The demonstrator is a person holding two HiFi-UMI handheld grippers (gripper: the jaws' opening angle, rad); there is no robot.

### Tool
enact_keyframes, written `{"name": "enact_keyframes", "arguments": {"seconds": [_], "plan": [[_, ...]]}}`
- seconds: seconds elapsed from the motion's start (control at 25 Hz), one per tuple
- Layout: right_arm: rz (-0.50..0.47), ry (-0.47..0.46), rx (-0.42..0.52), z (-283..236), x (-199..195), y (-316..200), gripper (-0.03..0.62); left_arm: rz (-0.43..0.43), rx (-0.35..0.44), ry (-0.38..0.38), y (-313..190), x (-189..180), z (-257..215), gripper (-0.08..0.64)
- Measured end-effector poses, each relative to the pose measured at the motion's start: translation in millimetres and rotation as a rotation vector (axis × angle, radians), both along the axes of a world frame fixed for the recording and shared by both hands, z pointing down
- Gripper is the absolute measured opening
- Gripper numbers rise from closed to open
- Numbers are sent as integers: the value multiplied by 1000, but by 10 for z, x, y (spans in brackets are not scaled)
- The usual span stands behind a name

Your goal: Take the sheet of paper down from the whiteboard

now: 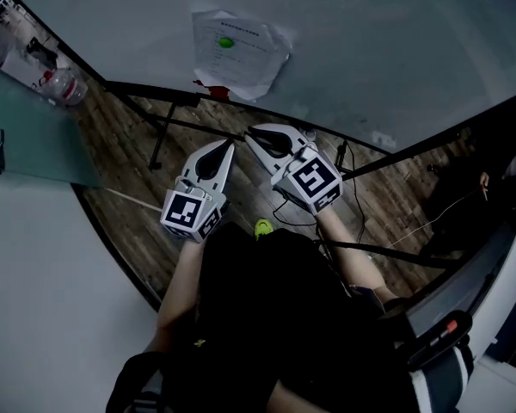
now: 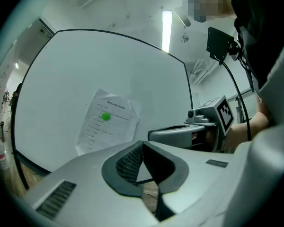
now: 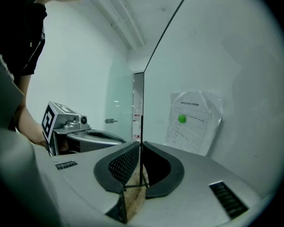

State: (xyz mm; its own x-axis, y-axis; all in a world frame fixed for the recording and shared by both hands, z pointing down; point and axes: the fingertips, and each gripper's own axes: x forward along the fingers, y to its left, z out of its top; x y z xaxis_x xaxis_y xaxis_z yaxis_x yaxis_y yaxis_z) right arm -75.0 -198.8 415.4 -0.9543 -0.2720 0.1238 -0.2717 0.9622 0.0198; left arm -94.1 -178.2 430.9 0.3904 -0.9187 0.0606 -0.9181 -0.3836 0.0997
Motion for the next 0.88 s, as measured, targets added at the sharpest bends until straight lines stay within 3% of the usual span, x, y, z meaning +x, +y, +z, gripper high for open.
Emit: {"name": "enact_keyframes", "arguments": {"seconds": [0.88], "plan": [[113, -10, 90, -340, 21, -575, 43, 36, 88, -84, -608, -113, -333, 28]]}}
